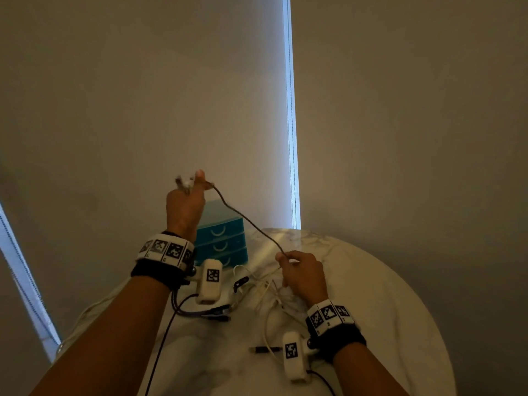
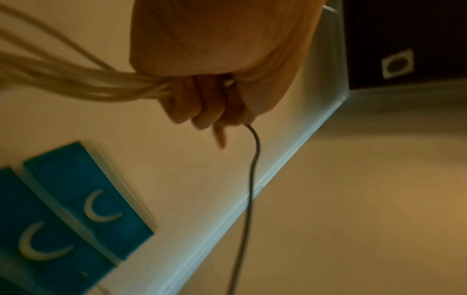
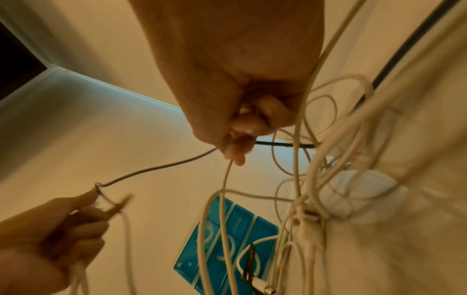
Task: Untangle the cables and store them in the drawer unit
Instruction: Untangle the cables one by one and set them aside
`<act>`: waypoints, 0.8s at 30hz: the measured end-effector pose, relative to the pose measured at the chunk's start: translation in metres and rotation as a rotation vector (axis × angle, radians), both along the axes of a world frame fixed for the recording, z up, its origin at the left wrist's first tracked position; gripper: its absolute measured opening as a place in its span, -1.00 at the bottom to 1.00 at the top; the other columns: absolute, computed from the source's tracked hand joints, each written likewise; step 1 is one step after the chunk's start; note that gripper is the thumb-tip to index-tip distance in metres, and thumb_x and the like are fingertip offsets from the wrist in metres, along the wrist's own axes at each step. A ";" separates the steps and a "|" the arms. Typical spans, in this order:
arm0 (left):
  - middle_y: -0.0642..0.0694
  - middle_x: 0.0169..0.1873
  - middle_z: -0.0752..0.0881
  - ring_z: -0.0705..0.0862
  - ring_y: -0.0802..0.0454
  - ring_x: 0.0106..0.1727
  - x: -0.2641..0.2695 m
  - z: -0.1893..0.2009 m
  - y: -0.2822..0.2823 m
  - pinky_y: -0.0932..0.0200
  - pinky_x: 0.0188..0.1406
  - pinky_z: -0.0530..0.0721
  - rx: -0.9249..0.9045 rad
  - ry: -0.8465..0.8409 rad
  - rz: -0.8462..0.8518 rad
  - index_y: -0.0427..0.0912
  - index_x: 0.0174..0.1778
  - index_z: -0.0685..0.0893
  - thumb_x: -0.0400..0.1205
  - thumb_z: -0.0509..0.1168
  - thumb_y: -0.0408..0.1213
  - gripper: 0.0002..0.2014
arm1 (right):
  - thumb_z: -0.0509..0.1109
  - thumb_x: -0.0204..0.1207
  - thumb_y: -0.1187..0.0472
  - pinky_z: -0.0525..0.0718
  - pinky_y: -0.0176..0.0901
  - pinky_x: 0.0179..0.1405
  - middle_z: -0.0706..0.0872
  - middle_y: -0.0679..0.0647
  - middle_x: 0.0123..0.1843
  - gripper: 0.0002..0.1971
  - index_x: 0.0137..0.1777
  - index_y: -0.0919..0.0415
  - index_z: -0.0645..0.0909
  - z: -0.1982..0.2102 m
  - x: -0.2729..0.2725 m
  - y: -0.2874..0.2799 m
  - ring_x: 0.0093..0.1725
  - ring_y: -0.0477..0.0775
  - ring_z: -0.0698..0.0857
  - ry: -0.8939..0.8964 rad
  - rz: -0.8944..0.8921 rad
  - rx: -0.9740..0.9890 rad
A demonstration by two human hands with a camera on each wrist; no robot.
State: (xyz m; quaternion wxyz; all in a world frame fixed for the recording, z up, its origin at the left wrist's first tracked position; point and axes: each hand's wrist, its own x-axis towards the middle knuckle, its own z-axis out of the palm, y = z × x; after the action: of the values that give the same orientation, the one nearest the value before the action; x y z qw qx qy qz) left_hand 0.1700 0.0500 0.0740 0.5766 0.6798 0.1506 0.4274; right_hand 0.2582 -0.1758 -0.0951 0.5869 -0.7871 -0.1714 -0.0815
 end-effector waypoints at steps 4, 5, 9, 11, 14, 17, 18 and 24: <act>-0.30 0.00 0.82 0.80 -0.28 0.03 0.005 -0.014 -0.005 -0.12 0.12 0.77 0.383 0.485 0.074 -0.32 0.12 0.79 0.56 0.25 0.57 -0.13 | 0.47 0.69 -0.23 0.65 -0.22 -0.22 0.83 -0.01 -0.38 -0.65 0.14 -0.01 0.93 0.005 0.008 -0.010 -0.24 0.02 0.82 -0.055 -0.171 0.064; -0.27 0.00 0.82 0.80 -0.27 0.03 0.005 -0.016 -0.012 -0.11 0.10 0.77 0.450 0.478 0.137 -0.31 0.14 0.75 0.59 0.26 0.53 -0.17 | 0.47 0.69 -0.21 0.62 -0.22 -0.22 0.84 -0.01 -0.35 -0.65 0.15 0.00 0.93 0.007 0.008 -0.013 -0.22 0.02 0.81 -0.050 -0.198 0.083; -0.05 0.00 0.82 0.80 -0.11 0.01 -0.001 -0.017 -0.039 -0.06 0.07 0.77 0.582 0.238 0.230 -0.05 0.28 0.66 0.64 0.35 0.41 -0.41 | 0.47 0.71 -0.19 0.49 -0.37 -0.26 0.84 -0.04 -0.26 -0.66 0.17 0.02 0.93 0.013 0.006 -0.018 -0.22 -0.11 0.73 -0.101 -0.263 0.112; 0.10 -0.05 0.83 0.79 0.09 -0.12 -0.001 -0.018 -0.042 0.01 -0.01 0.79 0.709 0.190 0.035 0.16 0.06 0.72 0.59 0.36 0.47 -0.55 | 0.48 0.70 -0.20 0.48 -0.39 -0.30 0.81 -0.09 -0.35 -0.69 0.15 -0.05 0.93 0.017 0.001 -0.014 -0.31 -0.16 0.70 -0.184 -0.188 0.152; 0.19 0.14 0.83 0.72 0.28 -0.10 0.002 -0.036 -0.044 0.10 0.08 0.75 0.919 0.363 -0.270 0.23 0.11 0.82 0.58 0.29 0.53 -0.49 | 0.50 0.69 -0.21 0.47 -0.48 -0.32 0.73 -0.18 -0.47 -0.74 0.09 -0.13 0.94 0.026 -0.015 -0.003 -0.44 -0.18 0.63 -0.319 -0.012 0.173; 0.12 -0.21 0.80 0.73 0.19 -0.19 0.007 -0.053 -0.045 -0.05 -0.04 0.78 1.007 0.428 -0.205 0.20 -0.15 0.80 0.61 0.23 0.50 -0.52 | 0.51 0.68 -0.23 0.49 -0.48 -0.35 0.68 -0.21 -0.49 -0.75 0.11 -0.15 0.92 0.029 -0.020 0.003 -0.43 -0.22 0.63 -0.353 -0.007 0.150; 0.11 -0.29 0.76 0.71 0.17 -0.23 0.006 -0.053 -0.048 -0.04 -0.10 0.74 0.978 0.387 -0.180 0.19 -0.26 0.73 0.68 0.28 0.39 -0.60 | 0.52 0.68 -0.21 0.49 -0.49 -0.35 0.67 -0.20 -0.49 -0.76 0.12 -0.14 0.91 0.028 -0.018 0.002 -0.41 -0.25 0.65 -0.345 -0.020 0.139; -0.04 -0.29 0.75 0.66 -0.04 -0.27 -0.004 -0.015 -0.037 0.03 -0.20 0.62 0.331 0.012 -0.025 0.02 -0.13 0.86 0.73 0.38 0.23 -0.62 | 0.58 0.59 -0.15 0.73 -0.18 -0.13 0.76 -0.17 -0.36 -0.82 0.00 -0.09 0.87 -0.003 -0.002 0.000 -0.26 -0.21 0.76 -0.114 0.064 -0.116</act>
State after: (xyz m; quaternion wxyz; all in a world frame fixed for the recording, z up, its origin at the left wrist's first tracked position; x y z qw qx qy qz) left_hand 0.1661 0.0126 0.0592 0.4609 0.7700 0.0732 0.4351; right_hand 0.2561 -0.1763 -0.0978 0.5318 -0.8081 -0.2338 -0.0973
